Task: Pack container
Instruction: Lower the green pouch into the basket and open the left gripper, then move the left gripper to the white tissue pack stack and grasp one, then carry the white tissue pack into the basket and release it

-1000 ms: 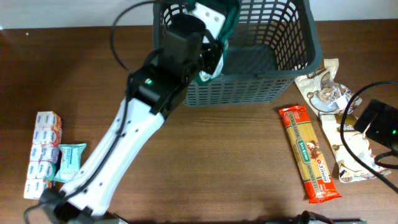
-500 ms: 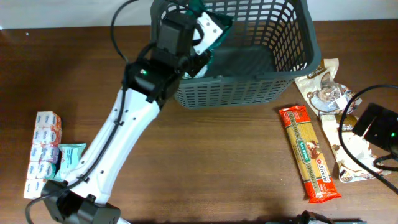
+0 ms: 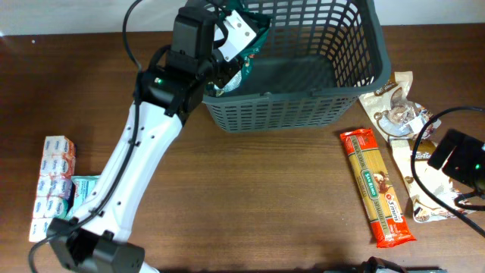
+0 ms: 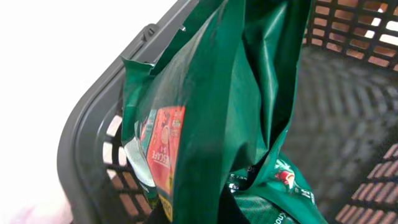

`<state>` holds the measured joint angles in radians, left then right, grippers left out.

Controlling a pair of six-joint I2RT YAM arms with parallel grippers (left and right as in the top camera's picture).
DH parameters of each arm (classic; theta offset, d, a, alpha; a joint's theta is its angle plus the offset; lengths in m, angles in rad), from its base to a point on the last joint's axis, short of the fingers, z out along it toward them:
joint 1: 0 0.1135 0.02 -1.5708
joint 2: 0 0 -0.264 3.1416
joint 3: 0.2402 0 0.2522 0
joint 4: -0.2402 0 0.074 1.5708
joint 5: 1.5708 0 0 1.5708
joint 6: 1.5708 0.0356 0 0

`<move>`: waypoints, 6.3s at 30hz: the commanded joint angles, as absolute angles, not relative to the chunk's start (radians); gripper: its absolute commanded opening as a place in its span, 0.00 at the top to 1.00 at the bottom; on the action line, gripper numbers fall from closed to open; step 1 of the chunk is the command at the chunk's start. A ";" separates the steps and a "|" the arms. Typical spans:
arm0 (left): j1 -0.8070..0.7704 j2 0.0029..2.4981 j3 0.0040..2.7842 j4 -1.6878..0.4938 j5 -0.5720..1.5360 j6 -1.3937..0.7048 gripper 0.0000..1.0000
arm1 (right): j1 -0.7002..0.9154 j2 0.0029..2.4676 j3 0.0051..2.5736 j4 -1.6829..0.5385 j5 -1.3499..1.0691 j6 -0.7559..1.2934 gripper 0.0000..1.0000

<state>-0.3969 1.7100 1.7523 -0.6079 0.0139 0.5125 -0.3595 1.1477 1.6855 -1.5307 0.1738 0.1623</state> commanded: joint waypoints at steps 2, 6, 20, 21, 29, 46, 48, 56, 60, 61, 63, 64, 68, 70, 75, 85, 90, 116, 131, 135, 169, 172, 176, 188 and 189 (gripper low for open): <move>-0.382 1.757 1.789 -0.515 0.004 0.505 0.99 | -0.367 1.145 1.702 -1.535 0.168 0.174 0.01; -0.383 1.777 1.790 -0.416 0.005 0.442 0.98 | -0.367 1.145 1.702 -1.551 0.168 0.174 0.01; -0.383 1.826 1.798 -0.420 0.005 0.393 0.76 | -0.367 1.145 1.702 -1.591 0.168 0.174 0.01; -0.383 1.827 1.798 -0.431 0.004 0.393 0.66 | -0.367 1.145 1.702 -1.594 0.168 0.174 0.01; -0.383 1.827 1.798 -0.534 0.004 0.394 0.16 | -0.367 1.145 1.702 -1.594 0.168 0.173 0.01; -0.383 1.776 1.823 -0.850 -0.026 0.398 0.15 | -0.367 1.146 1.702 -1.581 0.194 0.174 0.01; -0.383 1.767 1.824 -0.837 -0.026 0.398 0.15 | -0.367 1.146 1.702 -1.582 0.194 0.174 0.01; -0.383 1.745 1.844 -0.563 -0.178 0.325 0.06 | -0.367 1.146 1.702 -1.582 0.193 0.174 0.01; -0.374 1.739 1.903 -0.480 -0.421 0.306 0.06 | -0.367 1.145 1.702 -1.583 0.194 0.174 0.01; -0.363 1.739 1.929 -0.507 -0.464 0.294 0.06 | -0.367 1.145 1.702 -1.583 0.194 0.174 0.01; -0.331 1.739 1.975 -0.593 -0.512 0.225 0.06 | -0.367 1.145 1.702 -1.583 0.194 0.174 0.01; -0.303 1.739 2.001 -0.655 -0.521 0.165 0.06 | -0.367 1.145 1.702 -1.583 0.194 0.174 0.01; -0.167 1.738 2.053 -0.885 -0.512 -0.089 0.06 | -0.367 1.145 1.702 -1.583 0.191 0.174 0.01; -0.113 1.738 2.054 -0.976 -0.507 -0.166 0.06 | -0.367 1.145 1.702 -1.583 0.190 0.174 0.01; 0.017 1.746 2.029 -1.188 -0.357 -0.231 0.05 | -0.367 1.146 1.702 -1.582 0.171 0.174 0.01; 0.239 1.752 1.810 -1.282 -0.265 0.148 0.00 | -0.367 1.146 1.702 -1.578 0.167 0.174 0.01; 0.419 1.752 1.665 -1.108 -0.233 0.175 0.00 | -0.367 1.148 1.702 -1.574 0.167 0.174 0.01; 0.677 1.854 1.316 -0.691 -0.022 0.651 0.01 | -0.367 1.212 1.702 -1.572 0.168 0.170 0.01; 0.674 1.977 1.316 -0.631 -0.003 0.591 0.70 | -0.367 1.220 1.702 -1.579 0.168 0.170 0.01; 0.672 1.976 1.322 -0.606 -0.003 0.569 0.98 | -0.367 1.220 1.702 -1.579 0.168 0.170 0.01; -0.377 1.964 2.423 -0.806 0.389 0.855 0.98 | -0.367 1.220 1.702 -1.618 0.168 0.170 0.01; -0.406 2.020 2.423 -0.870 0.389 0.862 0.98 | -0.367 1.220 1.702 -1.620 0.167 0.170 0.01; -0.410 2.095 2.423 -0.900 0.388 0.854 0.50 | -0.367 1.220 1.702 -1.620 0.163 0.170 0.01; -0.351 2.065 2.555 -0.765 0.216 0.631 0.05 | -0.367 1.220 1.702 -1.620 0.160 0.170 0.01; -0.328 2.054 2.580 -0.771 0.186 0.575 0.06 | -0.367 1.220 1.702 -1.620 0.160 0.170 0.01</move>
